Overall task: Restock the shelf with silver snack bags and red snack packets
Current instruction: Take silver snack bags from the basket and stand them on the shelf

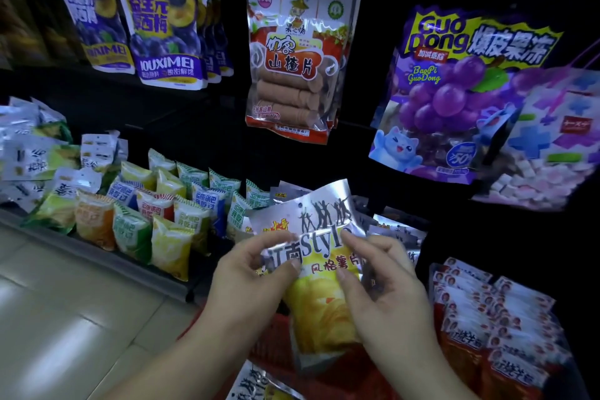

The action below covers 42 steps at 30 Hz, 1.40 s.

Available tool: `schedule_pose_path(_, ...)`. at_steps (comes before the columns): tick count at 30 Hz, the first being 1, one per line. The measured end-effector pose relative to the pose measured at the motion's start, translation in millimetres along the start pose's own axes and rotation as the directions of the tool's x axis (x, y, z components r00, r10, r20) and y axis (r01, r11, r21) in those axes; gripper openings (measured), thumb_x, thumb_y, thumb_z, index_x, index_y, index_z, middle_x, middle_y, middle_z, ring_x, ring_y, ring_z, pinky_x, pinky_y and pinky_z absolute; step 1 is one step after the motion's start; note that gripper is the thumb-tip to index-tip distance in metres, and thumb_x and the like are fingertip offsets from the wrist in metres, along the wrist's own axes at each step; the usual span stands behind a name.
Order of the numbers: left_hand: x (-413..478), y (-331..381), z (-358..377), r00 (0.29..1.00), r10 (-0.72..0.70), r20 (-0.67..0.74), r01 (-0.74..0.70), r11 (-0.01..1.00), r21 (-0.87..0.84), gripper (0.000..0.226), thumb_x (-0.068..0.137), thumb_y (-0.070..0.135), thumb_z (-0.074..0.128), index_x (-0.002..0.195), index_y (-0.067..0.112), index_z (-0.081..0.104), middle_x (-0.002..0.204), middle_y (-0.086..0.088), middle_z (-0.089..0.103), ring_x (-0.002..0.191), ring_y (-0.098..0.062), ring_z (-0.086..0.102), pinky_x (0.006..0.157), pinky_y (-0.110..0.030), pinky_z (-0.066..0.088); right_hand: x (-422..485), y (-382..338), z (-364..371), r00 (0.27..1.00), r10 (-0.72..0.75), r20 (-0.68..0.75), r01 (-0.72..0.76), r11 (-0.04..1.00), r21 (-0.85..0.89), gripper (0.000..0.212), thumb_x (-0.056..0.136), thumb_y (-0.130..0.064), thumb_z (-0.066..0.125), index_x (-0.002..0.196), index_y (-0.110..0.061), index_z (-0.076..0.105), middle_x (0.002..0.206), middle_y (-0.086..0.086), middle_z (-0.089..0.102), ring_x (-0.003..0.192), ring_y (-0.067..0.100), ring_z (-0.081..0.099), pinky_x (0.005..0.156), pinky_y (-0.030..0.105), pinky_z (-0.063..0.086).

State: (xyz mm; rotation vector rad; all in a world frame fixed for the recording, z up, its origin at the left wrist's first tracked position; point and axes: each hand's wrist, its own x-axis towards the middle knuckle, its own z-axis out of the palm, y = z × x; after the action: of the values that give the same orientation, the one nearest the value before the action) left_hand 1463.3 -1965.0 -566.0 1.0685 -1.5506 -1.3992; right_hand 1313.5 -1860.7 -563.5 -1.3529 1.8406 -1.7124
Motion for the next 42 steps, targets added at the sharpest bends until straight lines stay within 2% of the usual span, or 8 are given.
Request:
schedule_pose_path(5,4.9,14.2,-15.9,0.912,0.4,0.097,-0.403,0.824,0.399,0.056,0.088,0.039,0.077,0.133,0.059,0.05,0.162,0.02,0.023,0.152,-0.005,0.02,0.115,-0.043,0.041,2.9,2.1,-6.6,0.973,-0.058,0.221,0.097,0.981,-0.17,0.057,0.092,0.003,0.07,0.13,-0.039,0.065,0.115,-0.019,0.051,0.078,0.005,0.056,0.072,0.01,0.041)
schedule_pose_path(8,7.5,19.5,-17.4,0.829,0.49,0.269,-0.557,0.76,0.335,0.062,0.093,0.021,0.074,0.146,0.043,0.05,0.145,0.017,0.048,0.131,-0.008,0.052,0.098,-0.034,0.053,1.5,0.7,-10.0,0.93,-0.113,0.35,0.196,0.957,-0.212,0.059,0.09,0.005,0.071,0.131,-0.036,0.065,0.12,-0.022,0.053,0.106,0.001,0.06,0.085,0.009,0.042)
schedule_pose_path(11,7.7,23.4,-16.1,0.88,0.421,0.219,-0.462,0.867,0.189,0.05,0.093,0.003,0.07,0.136,0.029,0.063,0.108,0.014,0.059,0.092,-0.011,0.066,0.077,-0.021,0.055,0.0,-0.7,-11.0,0.931,-0.051,0.362,0.135,0.968,-0.21,0.059,0.092,-0.003,0.072,0.131,-0.045,0.059,0.123,-0.023,0.054,0.104,0.004,0.06,0.08,0.013,0.045)
schedule_pose_path(17,8.4,26.5,-19.6,0.953,0.264,0.151,-0.263,0.965,-0.027,0.044,0.092,0.0,0.071,0.123,0.032,0.068,0.099,0.004,0.071,0.09,-0.016,0.072,0.078,-0.036,0.063,-0.5,-3.4,-11.1,0.95,0.125,0.285,-0.074,0.98,-0.183,0.062,0.09,-0.025,0.077,0.129,-0.063,0.049,0.108,-0.029,0.055,0.091,-0.001,0.064,0.075,0.016,0.051)
schedule_pose_path(22,12.4,16.1,-30.5,0.909,0.411,-0.075,-0.362,0.864,0.35,0.029,0.089,0.013,0.076,0.105,0.033,0.061,0.116,0.012,0.055,0.108,0.002,0.056,0.082,-0.011,0.047,-0.4,-1.8,-9.0,0.982,0.074,0.172,-0.049,0.988,-0.145,0.03,0.095,-0.016,0.071,0.102,-0.042,0.06,0.081,-0.008,0.062,0.063,0.014,0.057,0.055,0.026,0.044)
schedule_pose_path(29,-21.0,2.1,4.3,0.962,-0.132,0.241,0.16,0.982,-0.102,0.053,0.083,0.011,0.083,0.124,0.038,0.062,0.121,0.009,0.061,0.09,-0.005,0.074,0.068,-0.016,0.057,9.0,-0.8,-5.5,0.96,0.256,-0.114,-0.243,0.963,0.112,0.02,0.096,-0.016,0.07,0.103,-0.034,0.073,0.09,0.002,0.076,0.074,0.024,0.069,0.07,0.059,0.058)
schedule_pose_path(36,-15.8,6.3,-2.5,0.978,-0.005,0.207,0.022,0.997,-0.08,0.065,0.082,0.024,0.085,0.13,0.058,0.056,0.127,0.006,0.055,0.103,-0.019,0.071,0.085,-0.039,0.062,16.1,-7.0,-36.3,0.826,0.346,0.445,-0.453,0.877,0.159,0.083,0.083,0.012,0.075,0.143,-0.04,0.051,0.114,-0.025,0.072,0.107,0.021,0.073,0.088,0.043,0.06)
schedule_pose_path(42,-12.6,7.2,-4.8,0.96,0.004,0.281,0.002,1.0,-0.019,0.074,0.081,0.017,0.086,0.131,0.061,0.054,0.132,0.017,0.053,0.115,-0.017,0.066,0.09,-0.041,0.06,15.9,5.7,-41.2,0.839,0.407,0.361,-0.455,0.889,0.056,0.074,0.083,0.011,0.076,0.137,-0.037,0.058,0.115,-0.003,0.076,0.102,0.019,0.075,0.079,0.032,0.06)
